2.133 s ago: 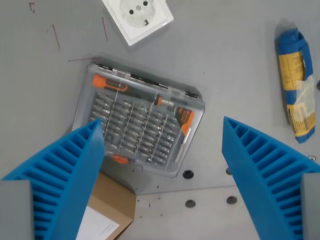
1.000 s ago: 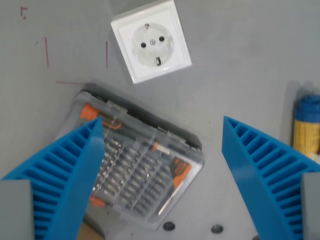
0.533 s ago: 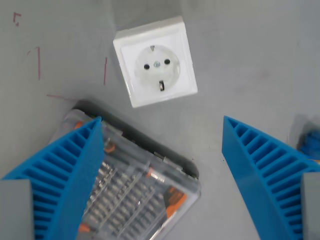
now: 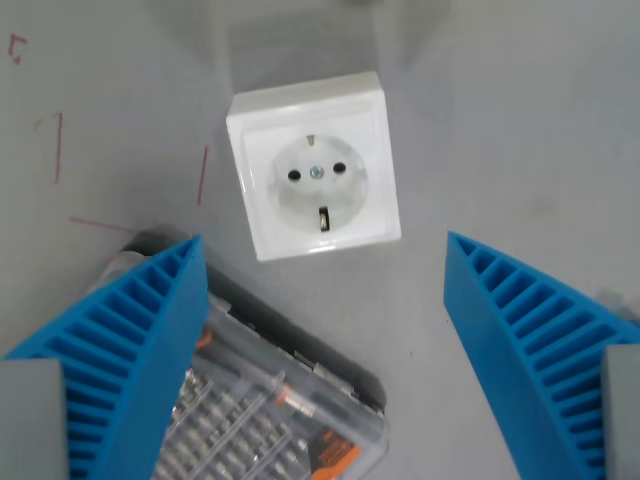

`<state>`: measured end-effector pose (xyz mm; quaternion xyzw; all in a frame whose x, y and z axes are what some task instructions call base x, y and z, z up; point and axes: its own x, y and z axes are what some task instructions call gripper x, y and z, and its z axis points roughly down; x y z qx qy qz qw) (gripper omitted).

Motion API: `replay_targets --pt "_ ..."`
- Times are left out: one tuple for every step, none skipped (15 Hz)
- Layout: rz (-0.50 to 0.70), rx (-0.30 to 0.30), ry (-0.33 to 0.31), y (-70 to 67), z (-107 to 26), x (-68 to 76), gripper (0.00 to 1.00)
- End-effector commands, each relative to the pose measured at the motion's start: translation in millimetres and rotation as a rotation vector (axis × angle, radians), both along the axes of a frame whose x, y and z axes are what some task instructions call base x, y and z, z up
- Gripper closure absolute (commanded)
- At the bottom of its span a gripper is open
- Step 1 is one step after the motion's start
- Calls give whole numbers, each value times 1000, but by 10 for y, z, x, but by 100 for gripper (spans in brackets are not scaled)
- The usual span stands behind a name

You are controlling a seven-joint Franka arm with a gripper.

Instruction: Move above the white socket

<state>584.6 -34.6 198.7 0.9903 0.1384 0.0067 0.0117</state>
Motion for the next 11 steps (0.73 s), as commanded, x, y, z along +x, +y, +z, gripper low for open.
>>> replay_targets --pt "106 -24 -20 16 -83 90 0" --pt "104 -24 -17 18 -106 103 0" --pt "105 -24 -14 18 -126 115 0" --pt "106 -24 -12 19 -145 126 0" --pt "103 -24 -10 19 -161 137 0" --pt "101 -23 -7 19 -174 146 0" --pt "101 -23 -3 19 -186 155 0" --pt "102 -23 0 19 -195 162 0" --pt "101 -22 1 19 -202 169 0" --pt "99 -22 2 19 -209 175 0" --pt "95 -22 2 18 -214 179 0"
